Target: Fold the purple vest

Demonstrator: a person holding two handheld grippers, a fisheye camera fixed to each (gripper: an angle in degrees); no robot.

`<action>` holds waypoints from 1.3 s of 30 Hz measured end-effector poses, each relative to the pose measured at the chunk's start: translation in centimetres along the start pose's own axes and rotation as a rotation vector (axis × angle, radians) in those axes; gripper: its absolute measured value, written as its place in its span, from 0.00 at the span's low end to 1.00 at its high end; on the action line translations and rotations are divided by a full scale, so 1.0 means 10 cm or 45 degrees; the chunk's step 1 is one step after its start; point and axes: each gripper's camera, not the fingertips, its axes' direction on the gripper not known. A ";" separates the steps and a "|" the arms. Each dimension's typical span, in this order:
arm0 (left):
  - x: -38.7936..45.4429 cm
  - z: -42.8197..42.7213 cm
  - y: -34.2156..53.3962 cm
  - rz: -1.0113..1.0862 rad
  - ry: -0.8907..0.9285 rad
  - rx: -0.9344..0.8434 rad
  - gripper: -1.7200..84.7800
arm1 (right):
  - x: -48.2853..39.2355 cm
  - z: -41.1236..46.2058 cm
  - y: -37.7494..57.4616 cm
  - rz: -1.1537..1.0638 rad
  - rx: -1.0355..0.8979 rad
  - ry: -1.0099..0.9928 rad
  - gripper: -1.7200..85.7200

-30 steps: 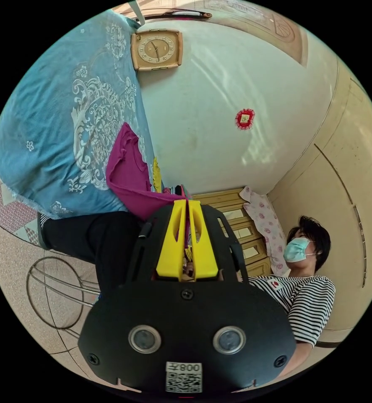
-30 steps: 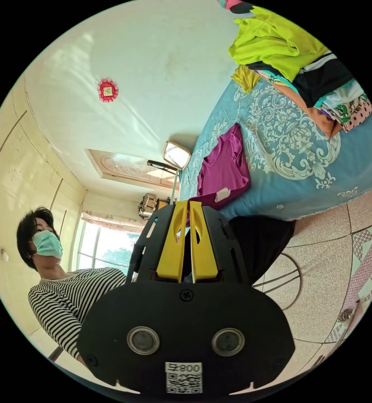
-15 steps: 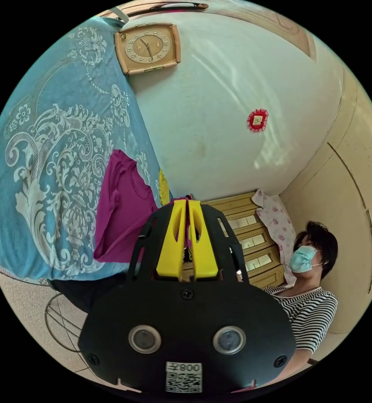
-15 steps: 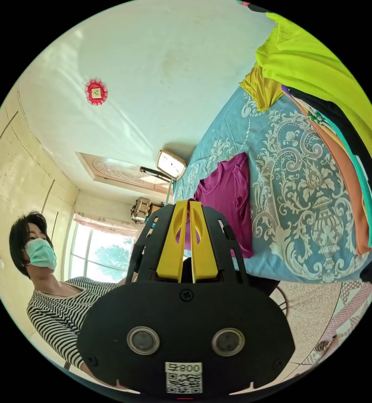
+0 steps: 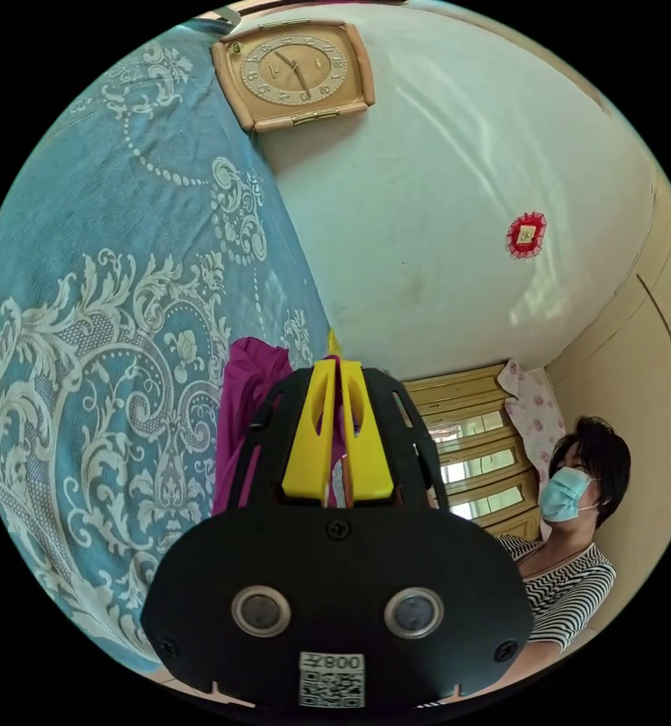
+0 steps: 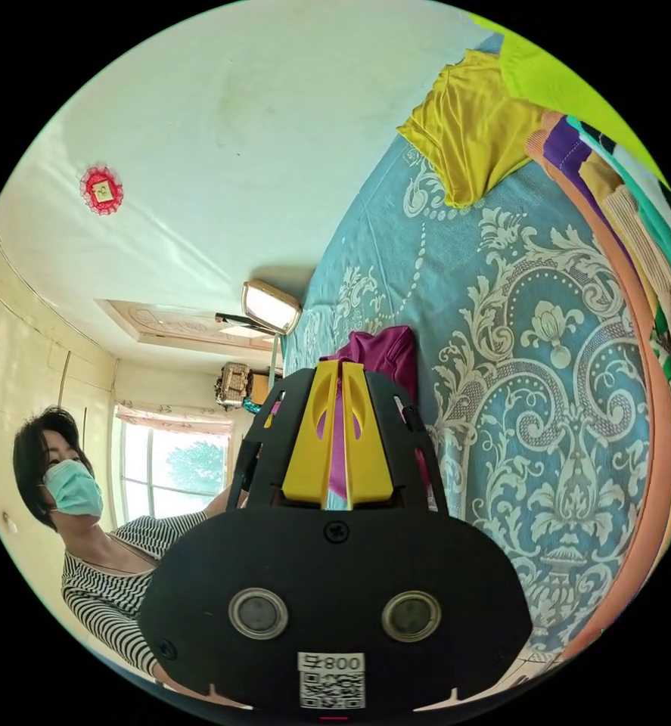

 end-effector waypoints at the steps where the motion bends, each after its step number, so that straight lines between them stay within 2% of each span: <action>1: -0.03 0.08 -0.11 -0.007 -0.014 -0.004 0.03 | 0.01 0.07 -0.14 0.007 -0.005 -0.003 0.02; 14: -0.32 0.87 -1.07 -0.070 -0.133 0.015 0.03 | -0.05 0.64 -1.33 0.084 -0.066 0.053 0.03; 28: -0.39 1.42 -1.54 -0.128 -0.125 0.158 0.04 | -0.37 0.91 -1.79 0.148 -0.027 -0.029 0.02; 30: -0.33 1.53 -1.56 -0.111 -0.132 0.106 0.04 | -0.44 0.88 -1.82 0.155 0.012 -0.040 0.02; 33: -0.12 1.89 -1.55 -0.014 -0.167 -0.104 0.03 | -0.67 0.89 -1.82 0.087 0.048 -0.064 0.02; 35: 0.09 2.30 -1.50 0.108 -0.259 -0.352 0.02 | -1.02 1.14 -1.78 -0.039 -0.080 0.033 0.02; 39: 0.30 2.85 -1.46 0.267 -0.445 -0.587 0.02 | -1.52 1.78 -1.68 -0.249 -0.365 0.347 0.02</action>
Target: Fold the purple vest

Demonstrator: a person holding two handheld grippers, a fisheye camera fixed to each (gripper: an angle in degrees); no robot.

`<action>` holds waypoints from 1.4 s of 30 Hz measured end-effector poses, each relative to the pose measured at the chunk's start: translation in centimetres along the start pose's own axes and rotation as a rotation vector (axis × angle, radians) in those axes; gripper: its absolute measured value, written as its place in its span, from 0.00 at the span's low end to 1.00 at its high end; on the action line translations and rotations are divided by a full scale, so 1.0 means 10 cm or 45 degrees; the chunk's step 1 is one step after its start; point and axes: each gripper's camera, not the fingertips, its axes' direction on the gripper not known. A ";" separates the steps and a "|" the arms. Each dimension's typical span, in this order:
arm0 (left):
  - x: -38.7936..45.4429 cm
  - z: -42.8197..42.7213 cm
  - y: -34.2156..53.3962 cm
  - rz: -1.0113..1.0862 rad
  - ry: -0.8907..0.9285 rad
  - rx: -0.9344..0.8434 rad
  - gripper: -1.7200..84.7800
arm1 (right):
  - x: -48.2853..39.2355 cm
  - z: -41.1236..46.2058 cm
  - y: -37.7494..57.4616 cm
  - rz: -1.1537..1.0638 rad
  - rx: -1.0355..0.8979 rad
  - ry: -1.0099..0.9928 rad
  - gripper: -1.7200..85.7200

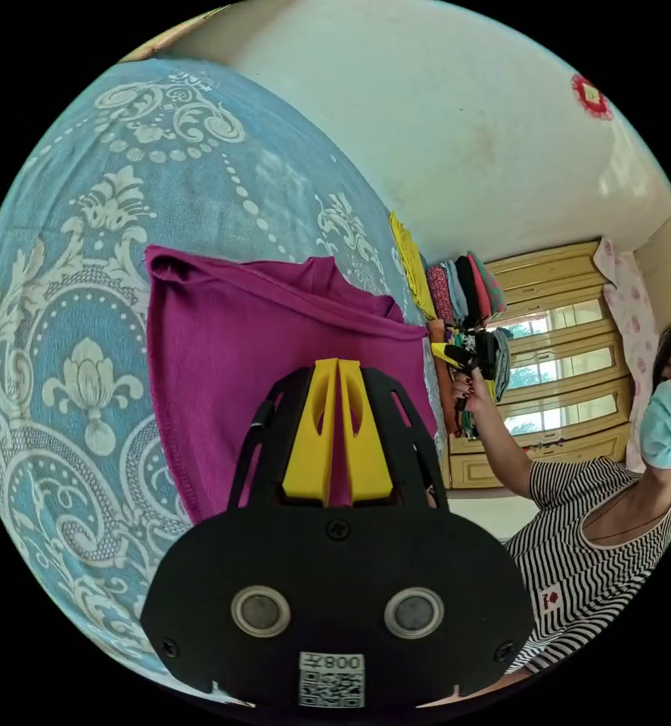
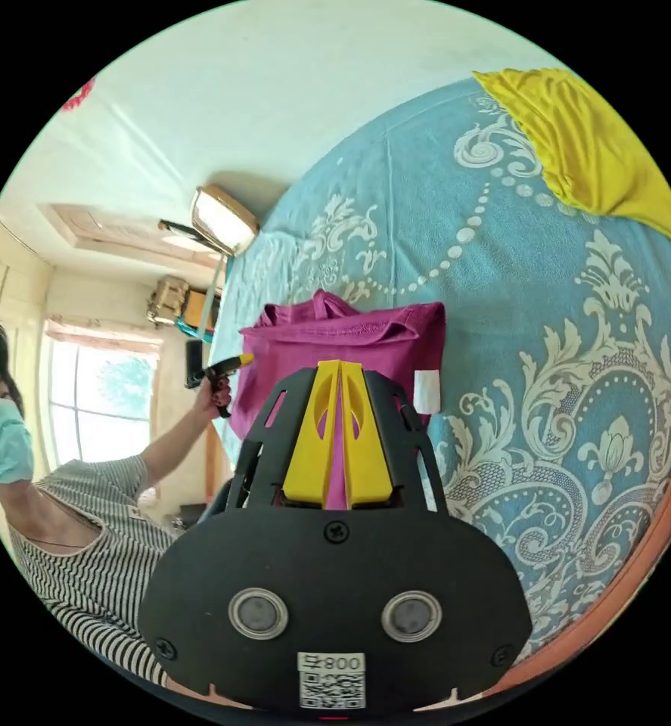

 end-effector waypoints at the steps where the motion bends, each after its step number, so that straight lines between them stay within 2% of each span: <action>1: 0.08 0.10 -0.08 0.028 -0.049 -0.034 0.02 | -0.17 0.14 -0.05 -0.045 -0.051 0.145 0.02; 5: 0.26 0.33 -0.31 0.072 -0.191 -0.088 0.02 | -0.54 0.40 -0.20 -0.155 -0.106 0.425 0.02; 11: 0.37 0.43 -0.49 0.095 -0.252 -0.070 0.02 | -0.82 0.50 -0.31 -0.207 -0.063 0.535 0.02; 23: 0.52 0.29 -0.55 0.114 -0.273 0.081 0.02 | -1.20 0.42 -0.27 -0.257 0.123 0.539 0.02; 31: 0.54 0.31 -0.22 0.152 -0.323 0.022 0.02 | -1.48 0.91 -0.07 -0.436 -0.025 0.565 0.02; 35: 0.39 0.20 -0.09 0.075 -0.363 0.049 0.03 | -1.26 1.17 -0.16 -0.348 -0.119 0.614 0.02; 42: 0.35 -0.21 0.33 0.061 -0.248 0.168 0.04 | -1.06 0.94 0.19 -0.297 -0.021 0.515 0.02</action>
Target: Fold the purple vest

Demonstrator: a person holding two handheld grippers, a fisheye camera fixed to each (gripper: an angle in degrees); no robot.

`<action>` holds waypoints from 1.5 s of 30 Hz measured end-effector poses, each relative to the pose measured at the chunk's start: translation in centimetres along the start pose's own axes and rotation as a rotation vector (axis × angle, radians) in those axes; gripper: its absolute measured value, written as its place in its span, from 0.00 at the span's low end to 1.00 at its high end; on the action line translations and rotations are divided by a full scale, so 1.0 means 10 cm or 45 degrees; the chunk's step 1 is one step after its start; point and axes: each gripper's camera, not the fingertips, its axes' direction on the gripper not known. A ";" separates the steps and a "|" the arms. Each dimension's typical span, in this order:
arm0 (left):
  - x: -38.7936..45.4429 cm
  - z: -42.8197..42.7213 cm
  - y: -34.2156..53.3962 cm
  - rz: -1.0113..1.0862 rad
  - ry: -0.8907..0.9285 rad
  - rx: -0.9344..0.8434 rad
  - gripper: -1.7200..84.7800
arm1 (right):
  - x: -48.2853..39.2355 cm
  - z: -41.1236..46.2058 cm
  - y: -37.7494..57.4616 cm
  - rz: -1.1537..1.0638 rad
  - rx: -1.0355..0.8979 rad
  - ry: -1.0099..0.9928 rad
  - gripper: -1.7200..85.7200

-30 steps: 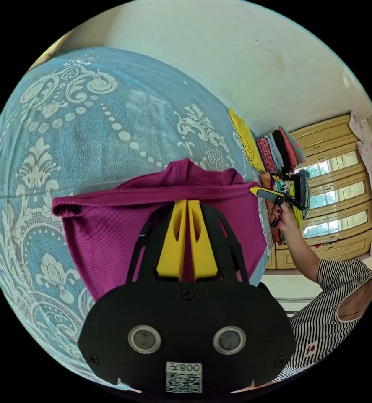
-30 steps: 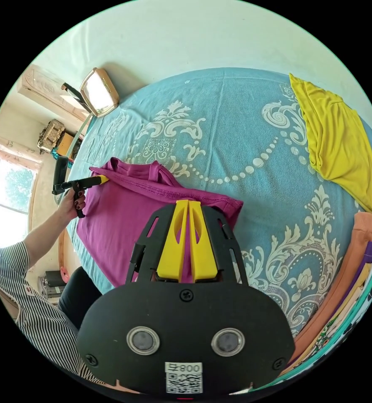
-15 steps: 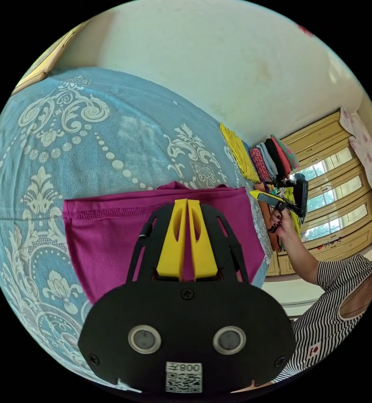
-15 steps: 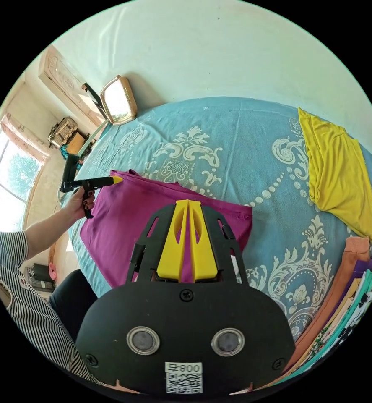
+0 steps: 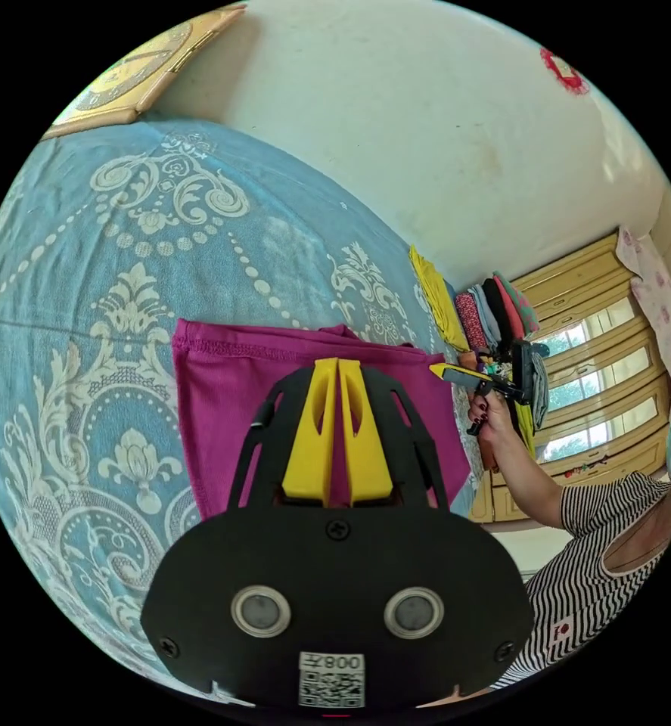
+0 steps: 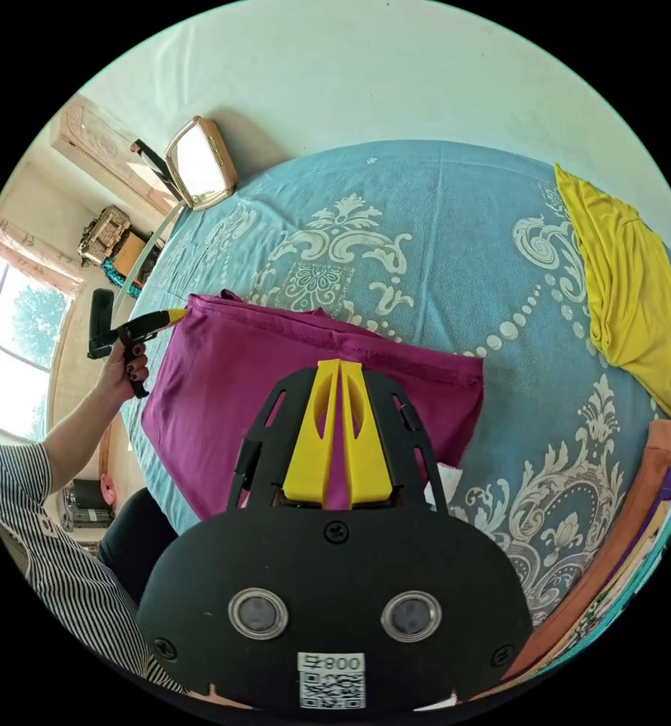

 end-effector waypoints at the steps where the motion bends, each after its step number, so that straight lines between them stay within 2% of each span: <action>1: -0.04 -0.16 0.14 -0.013 0.032 0.043 0.05 | 0.05 -0.09 0.16 0.024 0.037 -0.014 0.02; 4: -0.18 -0.54 0.60 -0.080 0.061 0.099 0.10 | 0.26 -0.31 0.67 0.086 0.118 -0.137 0.03; 8: -0.38 -0.96 1.37 -0.246 0.032 0.060 0.13 | 0.69 -0.48 1.58 0.269 0.154 -0.350 0.04; 14: -0.45 -1.10 2.13 -0.385 0.100 -0.046 0.13 | 0.99 -0.39 2.57 0.479 0.072 -0.451 0.10; 21: -0.46 -1.06 2.32 -0.404 0.138 -0.086 0.07 | 1.05 -0.02 2.88 0.462 -0.005 -0.519 0.09; 23: -0.42 -1.06 2.36 -0.405 0.143 -0.106 0.05 | 1.12 0.07 2.96 0.455 0.003 -0.609 0.07; 29: -0.31 -1.29 2.52 -0.406 0.152 -0.017 0.04 | 1.25 0.09 3.16 0.382 0.051 -0.714 0.05; 35: -0.20 -1.30 2.67 -0.447 0.134 -0.038 0.04 | 1.53 0.34 3.38 0.443 0.043 -0.810 0.03; 45: 0.18 -1.35 2.80 -0.459 0.065 -0.052 0.04 | 1.73 0.32 3.72 0.435 0.021 -0.719 0.02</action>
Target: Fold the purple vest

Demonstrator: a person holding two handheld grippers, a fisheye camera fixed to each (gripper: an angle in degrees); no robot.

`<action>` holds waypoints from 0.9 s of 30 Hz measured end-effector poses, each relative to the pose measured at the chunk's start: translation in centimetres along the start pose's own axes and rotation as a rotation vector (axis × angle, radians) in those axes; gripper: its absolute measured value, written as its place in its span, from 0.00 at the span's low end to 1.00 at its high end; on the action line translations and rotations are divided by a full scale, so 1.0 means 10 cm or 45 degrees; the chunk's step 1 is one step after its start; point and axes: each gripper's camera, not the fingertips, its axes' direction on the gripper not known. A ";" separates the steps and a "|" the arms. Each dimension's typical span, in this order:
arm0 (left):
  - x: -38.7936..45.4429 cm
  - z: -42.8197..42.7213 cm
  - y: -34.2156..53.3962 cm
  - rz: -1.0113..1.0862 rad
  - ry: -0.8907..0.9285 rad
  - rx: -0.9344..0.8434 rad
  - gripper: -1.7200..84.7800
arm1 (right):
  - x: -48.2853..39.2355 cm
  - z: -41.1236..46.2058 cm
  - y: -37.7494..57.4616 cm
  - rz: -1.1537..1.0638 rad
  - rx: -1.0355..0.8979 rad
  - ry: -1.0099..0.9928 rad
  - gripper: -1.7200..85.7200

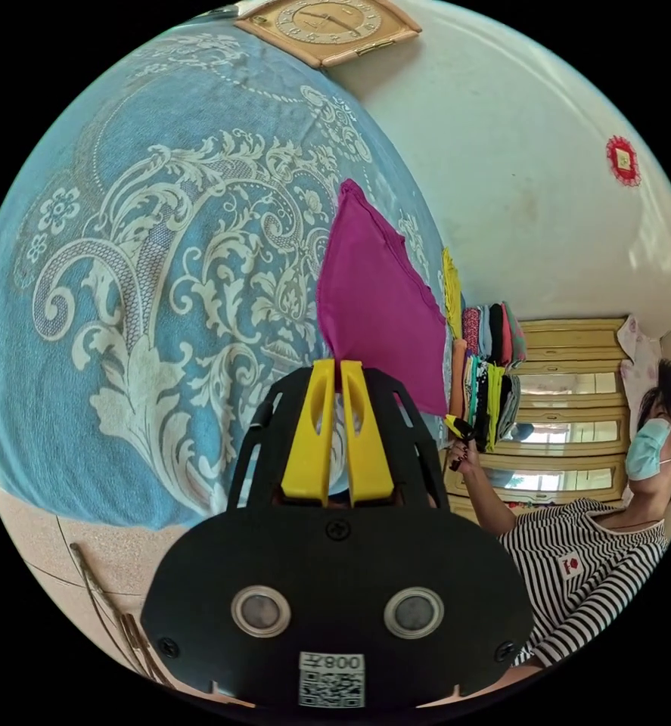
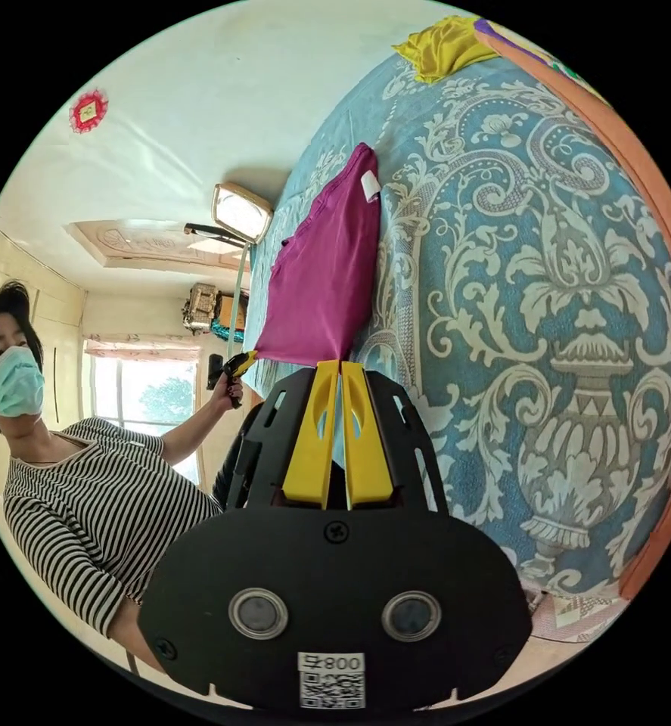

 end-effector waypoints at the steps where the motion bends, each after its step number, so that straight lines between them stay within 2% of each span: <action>1: 0.03 0.05 0.03 -0.014 -0.016 -0.013 0.04 | 0.08 0.06 0.02 0.028 -0.015 -0.005 0.02; 14: 0.74 0.33 0.38 -0.072 -0.039 -0.016 0.05 | 0.42 0.18 0.24 0.127 0.090 -0.067 0.02; 21: 1.21 0.38 0.63 -0.109 -0.070 0.094 0.05 | 0.48 0.22 0.25 0.140 0.090 -0.057 0.02; 24: 1.59 0.48 0.72 -0.036 -0.078 0.094 0.06 | 0.48 0.23 0.25 0.149 0.097 -0.054 0.02; 27: 2.25 0.80 0.76 0.210 -0.096 -0.044 0.06 | 0.42 0.22 0.26 0.133 0.126 -0.073 0.02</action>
